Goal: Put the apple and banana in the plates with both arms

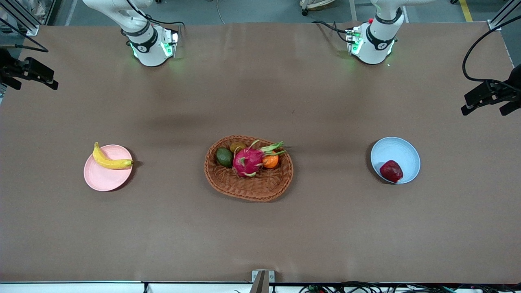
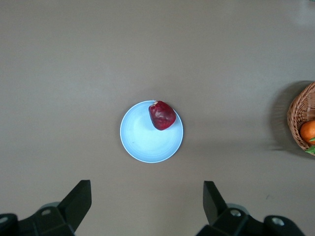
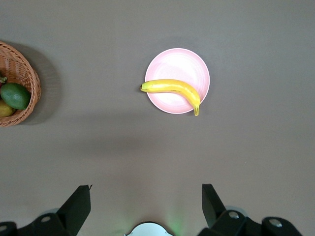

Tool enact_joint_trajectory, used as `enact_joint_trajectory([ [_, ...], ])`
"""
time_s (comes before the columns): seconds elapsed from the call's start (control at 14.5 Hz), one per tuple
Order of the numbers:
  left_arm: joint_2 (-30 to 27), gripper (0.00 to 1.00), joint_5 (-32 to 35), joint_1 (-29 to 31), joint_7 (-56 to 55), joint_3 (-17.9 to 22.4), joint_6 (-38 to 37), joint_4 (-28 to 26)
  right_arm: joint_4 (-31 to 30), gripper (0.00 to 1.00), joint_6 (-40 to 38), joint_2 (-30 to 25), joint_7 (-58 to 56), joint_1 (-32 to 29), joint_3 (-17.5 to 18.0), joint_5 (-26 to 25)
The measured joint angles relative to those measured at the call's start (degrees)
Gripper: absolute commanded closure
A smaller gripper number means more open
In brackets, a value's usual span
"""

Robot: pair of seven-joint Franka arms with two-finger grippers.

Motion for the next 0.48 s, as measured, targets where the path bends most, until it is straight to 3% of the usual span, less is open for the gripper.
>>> enact_joint_trajectory([
  [0.48, 0.0, 0.00, 0.0, 0.0, 0.0, 0.0, 0.0, 0.0, 0.1, 0.00, 0.1, 0.0, -1.4, 0.0, 0.1, 1.1],
])
